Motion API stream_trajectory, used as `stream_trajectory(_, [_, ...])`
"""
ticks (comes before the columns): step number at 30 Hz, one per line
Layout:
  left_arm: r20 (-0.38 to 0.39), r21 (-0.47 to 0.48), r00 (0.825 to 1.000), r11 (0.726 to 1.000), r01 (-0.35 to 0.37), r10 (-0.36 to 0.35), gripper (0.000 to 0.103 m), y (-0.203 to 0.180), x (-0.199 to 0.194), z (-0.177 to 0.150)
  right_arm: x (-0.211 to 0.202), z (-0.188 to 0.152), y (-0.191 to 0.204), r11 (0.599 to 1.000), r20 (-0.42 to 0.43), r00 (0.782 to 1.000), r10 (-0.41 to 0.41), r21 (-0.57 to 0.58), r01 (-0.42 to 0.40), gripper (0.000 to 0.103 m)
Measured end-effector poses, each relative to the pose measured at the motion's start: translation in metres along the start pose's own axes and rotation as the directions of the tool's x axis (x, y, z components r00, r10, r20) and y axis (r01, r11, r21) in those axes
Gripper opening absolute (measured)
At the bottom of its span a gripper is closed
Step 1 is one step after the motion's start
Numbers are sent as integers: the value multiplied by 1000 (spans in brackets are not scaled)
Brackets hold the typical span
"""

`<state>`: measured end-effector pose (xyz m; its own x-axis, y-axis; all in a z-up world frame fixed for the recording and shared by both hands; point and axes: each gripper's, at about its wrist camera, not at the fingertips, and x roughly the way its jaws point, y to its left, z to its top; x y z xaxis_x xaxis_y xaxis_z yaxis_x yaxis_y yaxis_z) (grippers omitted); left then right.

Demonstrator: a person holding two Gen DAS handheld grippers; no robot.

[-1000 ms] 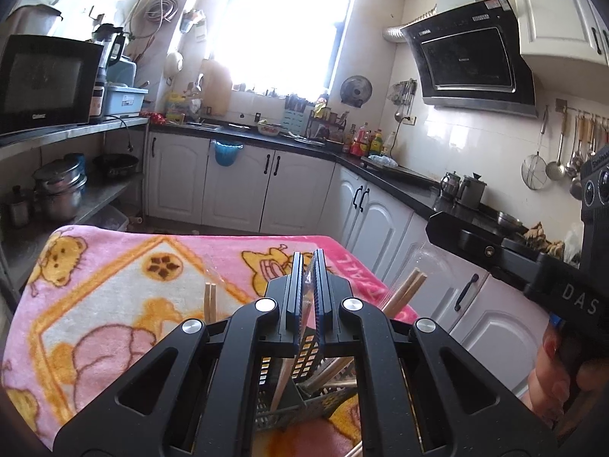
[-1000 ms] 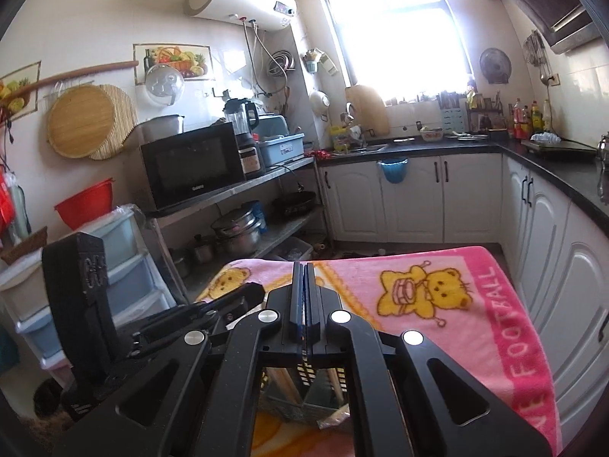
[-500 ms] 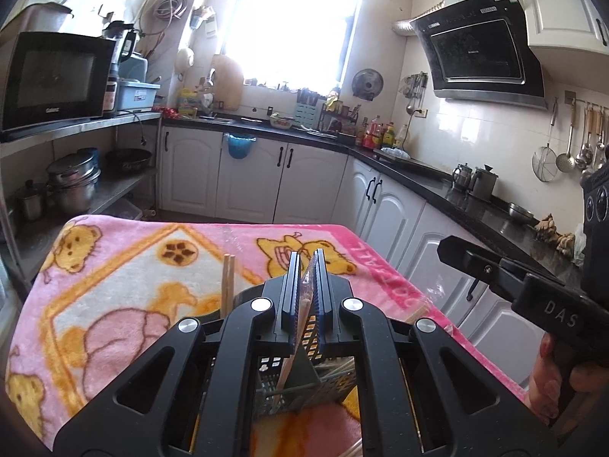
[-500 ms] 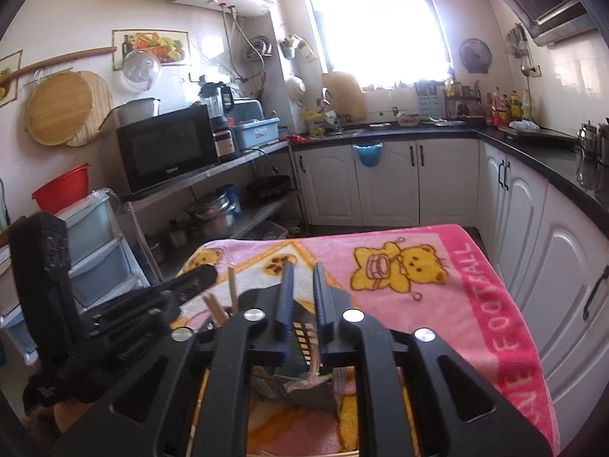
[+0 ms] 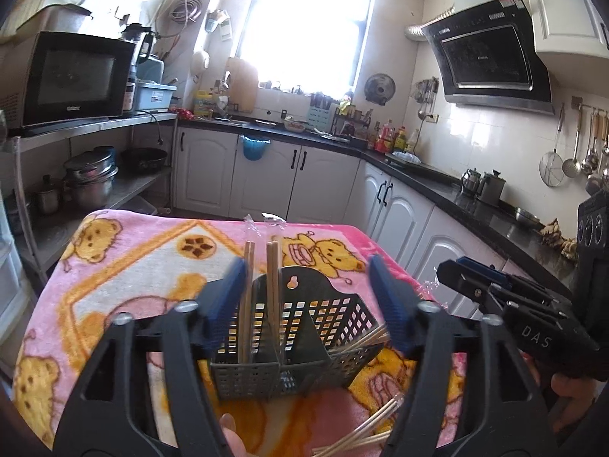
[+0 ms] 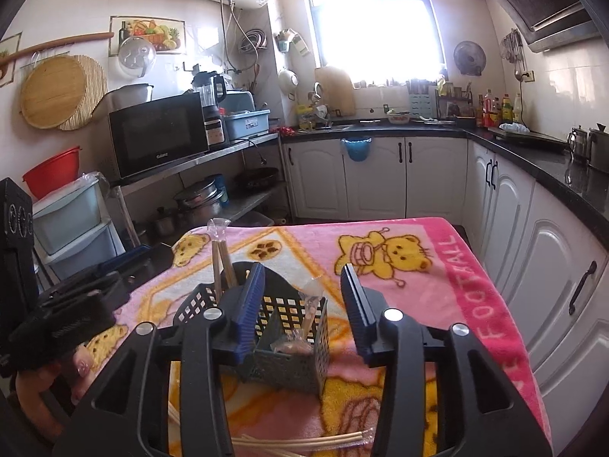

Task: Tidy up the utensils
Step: 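Open the right tool over the caddy while the left tool releases its chopstick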

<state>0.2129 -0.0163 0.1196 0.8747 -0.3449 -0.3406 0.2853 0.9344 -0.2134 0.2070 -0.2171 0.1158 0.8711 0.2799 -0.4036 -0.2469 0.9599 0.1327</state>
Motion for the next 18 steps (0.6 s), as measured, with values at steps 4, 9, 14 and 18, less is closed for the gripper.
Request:
stream_trajectory(4, [-11, -5, 1000, 1000, -8, 8, 77, 2, -4, -2, -5, -3, -1, 1000, 3, 1000, -1, 8, 0, 55])
stream_trajectory(9, [-18, -15, 1000, 1000, -16, 16, 91, 6, -10, -6, -12, -10, -5, 1000, -11, 1000, -5, 12, 5, 59])
stream_trajectory(14, [-21, -19, 1000, 1000, -23, 22, 92, 8, -18, -13, -19, -18, -5, 1000, -21, 1000, -14, 7, 14, 62])
stream_trajectory(18, [-28, -31, 999, 999, -29, 28, 92, 12, -23, -20, -24, -22, -4, 1000, -27, 1000, -14, 5, 14, 64])
